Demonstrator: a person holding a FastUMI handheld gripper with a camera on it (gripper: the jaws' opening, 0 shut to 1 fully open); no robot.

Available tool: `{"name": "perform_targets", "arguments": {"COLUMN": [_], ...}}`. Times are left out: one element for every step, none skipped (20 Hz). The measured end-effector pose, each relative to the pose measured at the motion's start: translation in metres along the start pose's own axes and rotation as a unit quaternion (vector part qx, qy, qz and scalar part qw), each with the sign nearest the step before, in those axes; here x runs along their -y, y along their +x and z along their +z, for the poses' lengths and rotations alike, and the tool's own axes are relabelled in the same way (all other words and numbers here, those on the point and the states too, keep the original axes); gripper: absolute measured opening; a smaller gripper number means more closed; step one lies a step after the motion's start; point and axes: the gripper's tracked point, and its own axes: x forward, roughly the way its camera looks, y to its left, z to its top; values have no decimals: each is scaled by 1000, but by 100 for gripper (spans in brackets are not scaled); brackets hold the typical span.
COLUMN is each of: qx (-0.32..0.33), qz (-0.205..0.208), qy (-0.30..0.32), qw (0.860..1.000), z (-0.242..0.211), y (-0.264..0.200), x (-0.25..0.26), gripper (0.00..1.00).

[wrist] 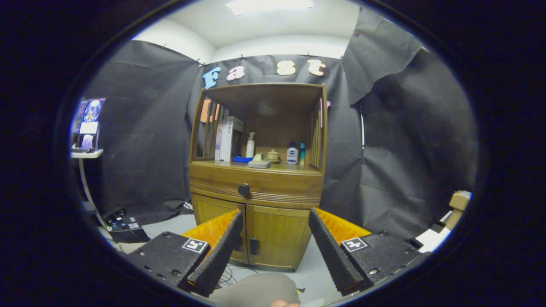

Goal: Pull open the drawer, take out the items inside it, and place them on the countertop above the cabinet.

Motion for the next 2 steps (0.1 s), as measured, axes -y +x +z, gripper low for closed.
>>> {"name": "perform_targets", "arguments": {"qx": [6,13], "qz": [-1,3], "qy": [5,6], "qw": [1000,1000], "z": [5,7], "y": [1,2], "x": [3,3], "gripper": [100,100]}}
